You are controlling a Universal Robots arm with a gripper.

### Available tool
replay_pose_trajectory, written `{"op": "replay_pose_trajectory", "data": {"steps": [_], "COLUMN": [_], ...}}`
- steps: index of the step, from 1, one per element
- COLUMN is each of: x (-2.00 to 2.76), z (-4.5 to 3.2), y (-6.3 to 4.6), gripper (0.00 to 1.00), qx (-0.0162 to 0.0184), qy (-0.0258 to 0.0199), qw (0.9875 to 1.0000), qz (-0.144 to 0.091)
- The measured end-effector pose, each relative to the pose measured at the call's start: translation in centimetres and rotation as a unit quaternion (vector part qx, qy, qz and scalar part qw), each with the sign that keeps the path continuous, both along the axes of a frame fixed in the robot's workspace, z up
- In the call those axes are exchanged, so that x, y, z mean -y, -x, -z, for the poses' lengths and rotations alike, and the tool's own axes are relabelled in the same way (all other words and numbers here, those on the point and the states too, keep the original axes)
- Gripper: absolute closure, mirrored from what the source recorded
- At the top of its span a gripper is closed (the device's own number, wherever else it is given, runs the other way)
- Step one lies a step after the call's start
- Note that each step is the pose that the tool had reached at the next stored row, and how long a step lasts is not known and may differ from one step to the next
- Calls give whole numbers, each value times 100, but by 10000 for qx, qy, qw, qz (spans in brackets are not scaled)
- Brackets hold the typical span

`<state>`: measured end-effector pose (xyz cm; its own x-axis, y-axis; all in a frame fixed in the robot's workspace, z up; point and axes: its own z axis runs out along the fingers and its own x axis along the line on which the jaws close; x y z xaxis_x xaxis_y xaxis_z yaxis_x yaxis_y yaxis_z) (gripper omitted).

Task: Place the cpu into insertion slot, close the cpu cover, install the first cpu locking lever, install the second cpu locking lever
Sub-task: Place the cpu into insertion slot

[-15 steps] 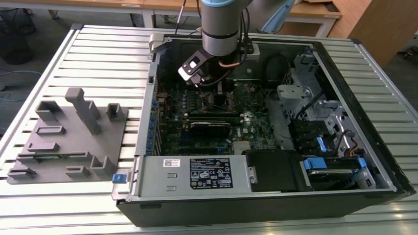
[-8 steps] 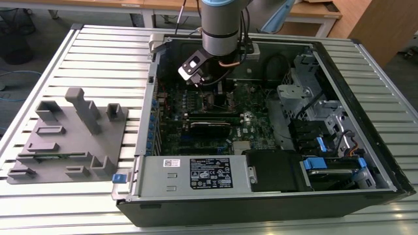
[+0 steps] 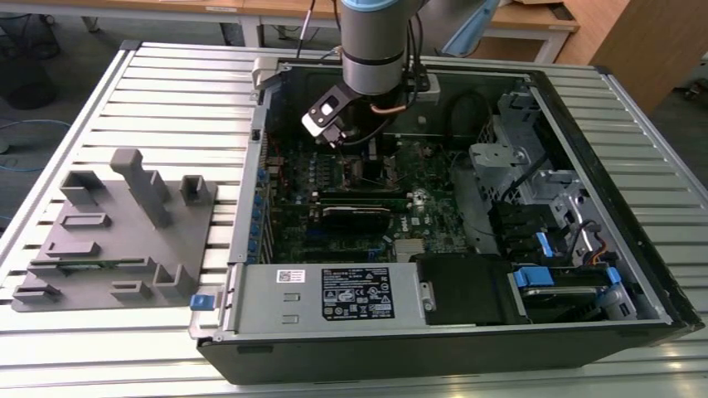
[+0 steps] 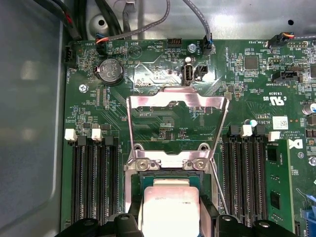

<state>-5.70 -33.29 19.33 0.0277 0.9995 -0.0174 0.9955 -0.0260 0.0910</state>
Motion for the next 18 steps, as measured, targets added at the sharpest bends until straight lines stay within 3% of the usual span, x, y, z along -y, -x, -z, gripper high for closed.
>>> {"op": "replay_pose_trajectory", "data": {"steps": [18], "x": [-1], "z": [15], "y": [0], "gripper": [46], "qx": [1], "qy": [-1], "qw": [9999], "qz": [-106]}}
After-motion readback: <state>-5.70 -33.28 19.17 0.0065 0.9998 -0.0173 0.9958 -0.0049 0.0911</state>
